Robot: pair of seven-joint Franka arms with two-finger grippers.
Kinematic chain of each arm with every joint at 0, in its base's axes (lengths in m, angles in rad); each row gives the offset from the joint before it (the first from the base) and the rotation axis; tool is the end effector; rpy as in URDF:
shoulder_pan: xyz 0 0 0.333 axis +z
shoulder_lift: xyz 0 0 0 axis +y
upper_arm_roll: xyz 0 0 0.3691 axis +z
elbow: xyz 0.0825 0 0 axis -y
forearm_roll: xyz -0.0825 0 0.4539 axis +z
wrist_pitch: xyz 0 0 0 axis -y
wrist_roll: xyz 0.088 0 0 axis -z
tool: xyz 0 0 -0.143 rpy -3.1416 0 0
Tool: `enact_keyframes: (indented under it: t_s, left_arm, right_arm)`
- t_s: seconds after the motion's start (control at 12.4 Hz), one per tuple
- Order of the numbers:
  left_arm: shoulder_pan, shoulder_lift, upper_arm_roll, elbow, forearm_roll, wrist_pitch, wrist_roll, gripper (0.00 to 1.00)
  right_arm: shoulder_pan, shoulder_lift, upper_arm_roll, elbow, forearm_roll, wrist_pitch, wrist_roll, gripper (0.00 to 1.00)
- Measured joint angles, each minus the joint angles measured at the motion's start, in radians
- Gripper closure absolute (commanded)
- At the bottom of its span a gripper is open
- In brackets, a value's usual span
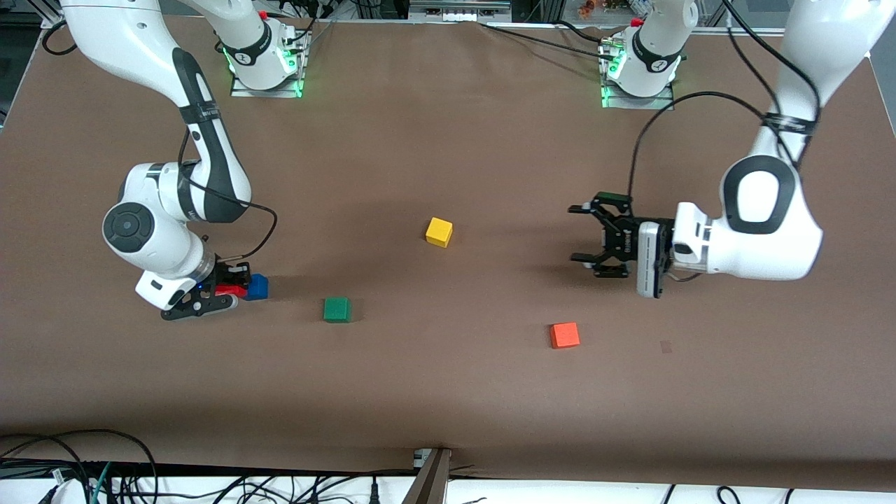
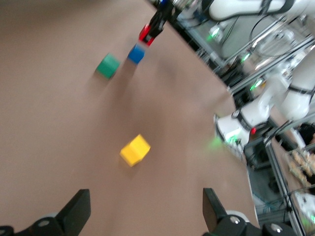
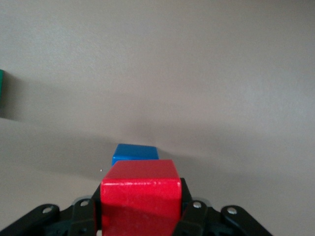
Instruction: Pass red block to right arm, stack on blue
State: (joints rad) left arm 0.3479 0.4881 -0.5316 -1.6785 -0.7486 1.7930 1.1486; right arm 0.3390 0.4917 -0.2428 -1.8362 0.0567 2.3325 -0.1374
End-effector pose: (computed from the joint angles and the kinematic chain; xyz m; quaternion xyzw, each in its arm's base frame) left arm 0.7003 -0.1714 0.3567 0.7694 -0.4268 0.0772 0.4690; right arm 0.7191 0.0807 0.2343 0.9931 0.1115 0.0093 0.0362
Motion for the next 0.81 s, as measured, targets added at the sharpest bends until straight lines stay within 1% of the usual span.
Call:
enact_keyframes:
  t_s: [0.16,0.4,0.56,0.81]
  left_arm:
    - [0.004,-0.001,0.002,0.037,0.152,-0.049,-0.123,0.0]
    - [0.005,-0.014,0.005,0.046,0.361,-0.113,-0.335,0.0]
    - [0.006,-0.034,0.006,0.048,0.501,-0.147,-0.49,0.0]
    - [0.002,-0.061,0.003,0.048,0.661,-0.218,-0.831,0.0]
  right_arm:
    - [0.003,-0.014,0.0,-0.036,0.0,0.045,0.017,1.0]
    - [0.004,-0.018,0.002,-0.111,0.0,0.148,0.035,1.0]
    - [0.007,-0.018,0.006,-0.128,0.0,0.17,0.06,1.0]
    - [0.024,-0.018,0.007,-0.128,0.0,0.172,0.086,1.0]
